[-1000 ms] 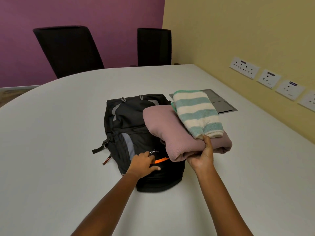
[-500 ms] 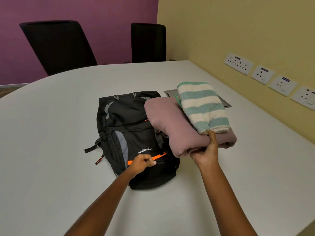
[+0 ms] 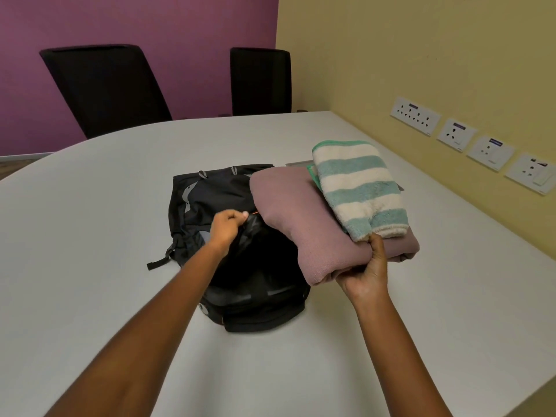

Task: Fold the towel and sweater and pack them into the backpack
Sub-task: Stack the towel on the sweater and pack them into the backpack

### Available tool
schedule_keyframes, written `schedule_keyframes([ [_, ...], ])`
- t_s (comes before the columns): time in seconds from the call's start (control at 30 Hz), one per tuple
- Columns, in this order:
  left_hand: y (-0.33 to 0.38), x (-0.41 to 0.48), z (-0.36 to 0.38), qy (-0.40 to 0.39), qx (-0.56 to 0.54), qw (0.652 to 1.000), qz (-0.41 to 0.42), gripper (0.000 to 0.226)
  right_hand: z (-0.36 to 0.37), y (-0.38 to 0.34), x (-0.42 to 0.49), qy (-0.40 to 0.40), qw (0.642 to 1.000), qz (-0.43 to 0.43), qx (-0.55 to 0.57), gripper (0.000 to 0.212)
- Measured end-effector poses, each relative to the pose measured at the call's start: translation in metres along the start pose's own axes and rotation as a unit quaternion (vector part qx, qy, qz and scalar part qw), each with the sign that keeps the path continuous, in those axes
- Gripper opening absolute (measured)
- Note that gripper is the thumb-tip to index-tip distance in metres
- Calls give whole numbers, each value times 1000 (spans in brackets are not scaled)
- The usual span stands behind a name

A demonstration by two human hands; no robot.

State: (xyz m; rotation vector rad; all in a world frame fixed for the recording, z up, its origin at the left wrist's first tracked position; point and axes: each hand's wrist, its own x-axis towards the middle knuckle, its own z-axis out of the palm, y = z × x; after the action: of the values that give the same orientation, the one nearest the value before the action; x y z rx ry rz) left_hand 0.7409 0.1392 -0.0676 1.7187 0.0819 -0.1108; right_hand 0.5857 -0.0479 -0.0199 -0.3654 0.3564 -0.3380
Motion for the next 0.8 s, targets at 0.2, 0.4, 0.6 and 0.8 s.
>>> schedule_keyframes([
  [0.2,73,22,-9,41,-72,997,0,27,6,0,-16,-28,998,6,-50,42],
  [0.4,116,29,-18,16,-127,992,1,25,-12,35,-25,-28,998,19,-46,82],
  [0.6,133,33,-16,16,-159,987,-6,20,-37,79,-39,33,996,76,-40,25],
  [0.8,129,27,-16,-24,-97,993,66,24,-65,114,-41,100,988,108,-42,24],
])
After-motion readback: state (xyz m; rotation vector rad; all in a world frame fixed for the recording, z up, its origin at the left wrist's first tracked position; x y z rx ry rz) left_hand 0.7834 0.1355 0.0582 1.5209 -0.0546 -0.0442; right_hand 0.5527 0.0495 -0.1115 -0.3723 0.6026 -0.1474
